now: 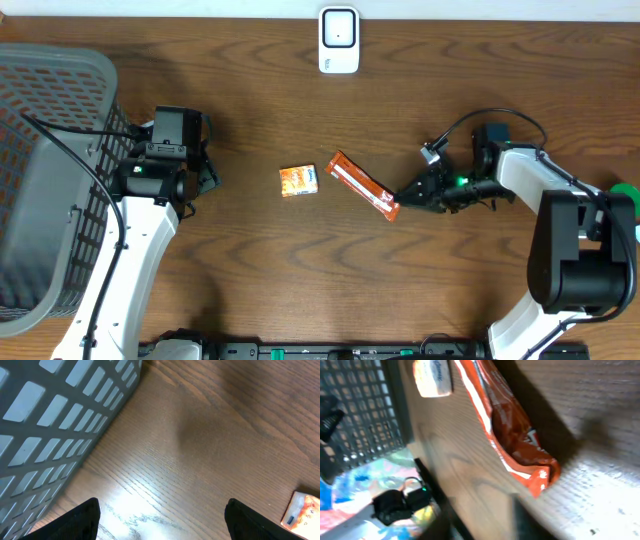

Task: Scan the item barcode
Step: 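Close the right gripper on the candy bar's end, then lift the candy bar with the right gripper up toward the scanner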

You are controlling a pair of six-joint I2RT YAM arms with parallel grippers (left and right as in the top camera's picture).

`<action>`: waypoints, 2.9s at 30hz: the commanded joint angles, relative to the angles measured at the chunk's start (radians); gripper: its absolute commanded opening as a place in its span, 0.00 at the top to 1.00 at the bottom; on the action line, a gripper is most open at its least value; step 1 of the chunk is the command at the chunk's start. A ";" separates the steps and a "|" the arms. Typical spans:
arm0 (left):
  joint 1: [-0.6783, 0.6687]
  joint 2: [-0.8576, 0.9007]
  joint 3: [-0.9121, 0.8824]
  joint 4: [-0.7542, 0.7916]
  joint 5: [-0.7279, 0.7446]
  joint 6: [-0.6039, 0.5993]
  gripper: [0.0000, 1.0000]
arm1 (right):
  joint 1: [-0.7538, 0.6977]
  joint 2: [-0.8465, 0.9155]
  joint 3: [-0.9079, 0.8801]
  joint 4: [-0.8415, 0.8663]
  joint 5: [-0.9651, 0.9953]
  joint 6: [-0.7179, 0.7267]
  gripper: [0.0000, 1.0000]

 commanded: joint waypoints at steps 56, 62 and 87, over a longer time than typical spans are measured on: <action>0.002 0.003 0.000 -0.003 -0.003 -0.009 0.20 | 0.191 -0.239 0.007 0.372 0.157 0.224 0.01; 0.002 0.003 0.000 -0.003 -0.003 -0.009 0.20 | 0.251 -0.217 0.007 0.365 0.288 0.075 0.01; 0.002 0.003 0.000 -0.003 -0.003 -0.009 0.20 | 0.376 0.157 0.225 0.110 0.620 -0.238 0.05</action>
